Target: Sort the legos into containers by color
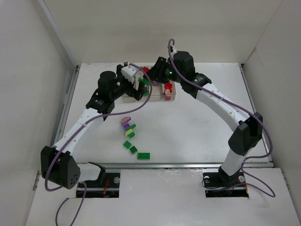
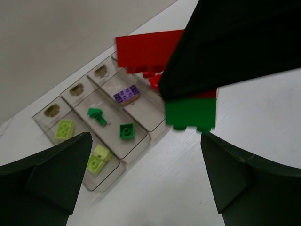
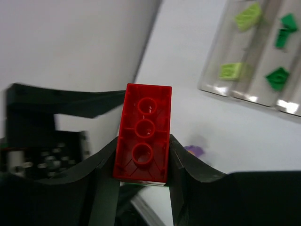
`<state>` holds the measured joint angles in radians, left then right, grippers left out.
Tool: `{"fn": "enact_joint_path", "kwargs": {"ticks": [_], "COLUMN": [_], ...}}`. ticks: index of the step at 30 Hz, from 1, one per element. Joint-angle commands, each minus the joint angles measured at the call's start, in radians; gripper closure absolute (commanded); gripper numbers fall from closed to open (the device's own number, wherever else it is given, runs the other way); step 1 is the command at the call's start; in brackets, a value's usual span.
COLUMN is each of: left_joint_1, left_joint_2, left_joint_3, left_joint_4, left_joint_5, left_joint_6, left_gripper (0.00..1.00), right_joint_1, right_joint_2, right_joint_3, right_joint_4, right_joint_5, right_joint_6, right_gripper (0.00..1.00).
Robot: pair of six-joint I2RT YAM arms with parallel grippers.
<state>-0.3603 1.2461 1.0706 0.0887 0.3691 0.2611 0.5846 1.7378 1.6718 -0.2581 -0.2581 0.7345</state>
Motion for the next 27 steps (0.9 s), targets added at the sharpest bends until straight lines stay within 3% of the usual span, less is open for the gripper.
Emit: {"fn": "enact_joint_path", "kwargs": {"ticks": [1,10,14,19,27], "left_joint_1": [-0.037,0.003,0.038,0.049,0.049], "left_joint_2": [0.048,0.141,0.151,0.151,0.161], "left_joint_3": [0.078,0.132,0.152,0.161,0.143], "left_joint_4": [0.114,0.154,0.163,0.183,0.171], "left_joint_5": [0.030,0.149,0.203,0.277,0.287], "left_joint_6": [-0.115,-0.328,-0.391,-0.425,-0.404], "left_gripper": [0.00,0.00,0.07,0.07,0.42], "right_joint_1": [0.017,0.026,0.026,0.026,0.026], "right_joint_2": [0.014,0.032,0.042,0.042,0.042], "right_joint_3": [0.082,0.103,0.103,0.103,0.094], "right_joint_4": [0.099,0.099,0.099,0.099,0.099], "right_joint_5": [0.013,0.025,0.034,0.043,0.034], "right_joint_6": [0.103,0.103,0.103,0.103,0.094], "right_gripper": [1.00,1.00,1.00,1.00,1.00]}}
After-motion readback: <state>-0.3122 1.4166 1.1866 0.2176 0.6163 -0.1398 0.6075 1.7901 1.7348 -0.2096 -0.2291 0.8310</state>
